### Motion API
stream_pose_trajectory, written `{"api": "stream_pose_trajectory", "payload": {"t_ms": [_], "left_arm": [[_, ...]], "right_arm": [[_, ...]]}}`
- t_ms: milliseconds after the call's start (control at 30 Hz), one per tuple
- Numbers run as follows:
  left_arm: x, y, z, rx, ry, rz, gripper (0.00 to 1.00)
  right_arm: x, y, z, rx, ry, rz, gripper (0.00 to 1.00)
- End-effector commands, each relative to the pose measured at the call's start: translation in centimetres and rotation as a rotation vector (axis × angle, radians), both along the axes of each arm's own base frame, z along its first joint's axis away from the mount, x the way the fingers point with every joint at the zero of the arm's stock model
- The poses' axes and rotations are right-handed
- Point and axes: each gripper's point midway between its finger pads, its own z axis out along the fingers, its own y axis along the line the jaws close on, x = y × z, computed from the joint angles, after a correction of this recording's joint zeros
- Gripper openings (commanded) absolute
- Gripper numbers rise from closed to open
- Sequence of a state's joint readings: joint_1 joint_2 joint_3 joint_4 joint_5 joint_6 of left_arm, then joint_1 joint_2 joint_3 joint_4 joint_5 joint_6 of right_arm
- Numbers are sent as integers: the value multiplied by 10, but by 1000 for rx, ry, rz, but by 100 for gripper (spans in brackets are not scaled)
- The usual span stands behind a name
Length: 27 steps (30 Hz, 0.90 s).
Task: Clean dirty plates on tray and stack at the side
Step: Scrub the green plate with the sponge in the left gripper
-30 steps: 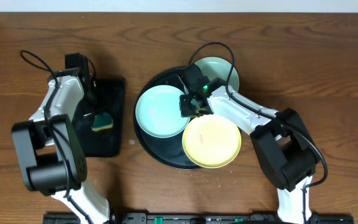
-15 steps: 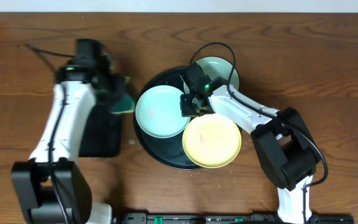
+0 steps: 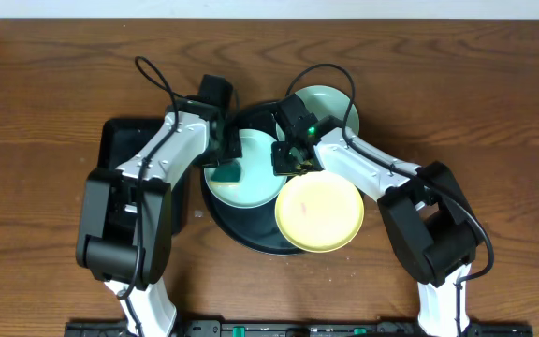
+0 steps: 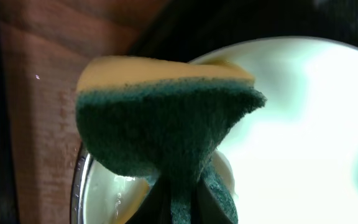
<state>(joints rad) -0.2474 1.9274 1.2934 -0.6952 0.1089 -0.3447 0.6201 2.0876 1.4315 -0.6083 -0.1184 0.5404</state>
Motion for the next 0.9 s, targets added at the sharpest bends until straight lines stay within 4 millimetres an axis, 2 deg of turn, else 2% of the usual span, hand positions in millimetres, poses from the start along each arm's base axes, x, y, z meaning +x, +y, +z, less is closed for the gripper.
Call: {"api": "stream_pose_trajectory", "payload": {"t_ms": [0,133,233,300,400,500,567,633,767,867], "left_arm": [[-38,-26,-28,-64,174,-46,7],[-51,-70,-12,-341,200,-245,7],[-52,-74,-9,-379,203,-252,8],[-49,-71,-9,-373,199,-245,7],[-36,-53,-9,-300,171,-184,7],[-17,-15,-5,-113,125,0,7],[-6,26,6,89,54,170,7],[-2,41,15,165,8,204,7],[-11,35,13,163,38,183,7],[-24,12,5,93,87,143,7]], "right_arm": [[-2,2,-9,-5,18,25,1],[-2,2,-9,-5,18,25,1],[-2,2,-9,-5,18,25,1],[-2,2,-9,-5,18,25,1],[-2,2,-9,-5,18,25,1],[-2,2,-8,-5,18,25,1],[-2,2,-9,-5,18,24,1],[-2,2,-9,-5,18,24,1],[-1,2,-8,-5,17,24,1],[-1,2,-8,-5,15,24,1]]}}
